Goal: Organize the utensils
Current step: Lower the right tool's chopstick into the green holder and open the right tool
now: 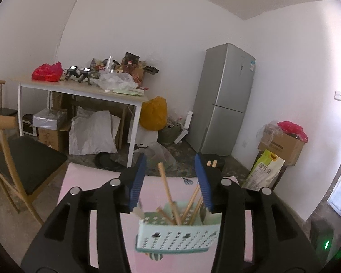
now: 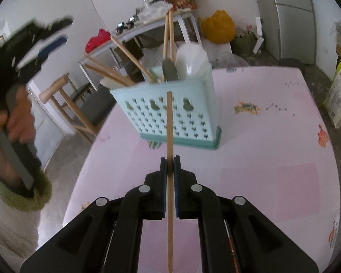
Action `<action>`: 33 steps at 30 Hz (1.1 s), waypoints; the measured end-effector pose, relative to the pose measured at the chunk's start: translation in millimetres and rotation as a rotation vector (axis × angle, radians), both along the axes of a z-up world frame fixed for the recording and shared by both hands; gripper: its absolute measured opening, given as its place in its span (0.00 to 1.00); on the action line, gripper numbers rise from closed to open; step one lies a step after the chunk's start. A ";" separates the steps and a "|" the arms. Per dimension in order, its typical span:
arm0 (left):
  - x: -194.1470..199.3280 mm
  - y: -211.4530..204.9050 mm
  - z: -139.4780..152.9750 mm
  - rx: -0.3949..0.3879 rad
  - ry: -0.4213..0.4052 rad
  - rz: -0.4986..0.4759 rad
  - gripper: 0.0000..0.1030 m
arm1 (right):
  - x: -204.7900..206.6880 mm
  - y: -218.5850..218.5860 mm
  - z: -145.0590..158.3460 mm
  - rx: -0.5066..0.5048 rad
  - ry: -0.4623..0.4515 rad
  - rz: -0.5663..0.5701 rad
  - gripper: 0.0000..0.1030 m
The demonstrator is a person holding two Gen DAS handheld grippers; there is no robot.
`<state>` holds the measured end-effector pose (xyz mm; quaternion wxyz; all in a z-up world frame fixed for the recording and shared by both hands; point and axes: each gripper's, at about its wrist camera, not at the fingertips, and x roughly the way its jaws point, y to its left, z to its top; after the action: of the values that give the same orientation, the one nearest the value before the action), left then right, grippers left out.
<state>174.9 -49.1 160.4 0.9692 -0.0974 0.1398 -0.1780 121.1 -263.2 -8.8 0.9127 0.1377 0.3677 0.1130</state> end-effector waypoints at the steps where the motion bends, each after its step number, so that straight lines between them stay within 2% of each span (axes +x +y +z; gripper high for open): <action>1: -4.9 5.8 -1.9 -0.006 0.003 0.003 0.42 | 0.3 -1.5 7.0 0.004 -0.016 -0.001 0.06; 8: -27.1 35.7 -21.6 0.032 0.043 0.021 0.47 | 3.7 -6.1 70.4 -0.031 -0.188 0.009 0.06; 11: -31.3 49.9 -37.5 0.048 0.089 0.045 0.48 | 9.1 -5.4 96.5 -0.046 -0.266 0.019 0.06; 15: -35.5 63.7 -57.8 0.070 0.143 0.080 0.49 | 26.0 -3.4 135.4 -0.031 -0.379 0.039 0.06; 21: -39.2 74.7 -77.7 0.073 0.194 0.101 0.50 | 59.4 9.8 173.3 -0.034 -0.508 0.043 0.06; 27: -41.5 71.3 -81.5 0.098 0.193 0.106 0.53 | 97.7 26.6 173.2 -0.046 -0.540 0.032 0.06; 33: -36.8 69.4 -88.4 0.108 0.213 0.106 0.53 | 134.0 41.6 140.2 -0.112 -0.502 0.008 0.06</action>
<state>138.1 20.3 72.1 0.9607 -0.0706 0.2461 -0.1073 255.1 -221.6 131.4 0.9812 0.0531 0.1356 0.1267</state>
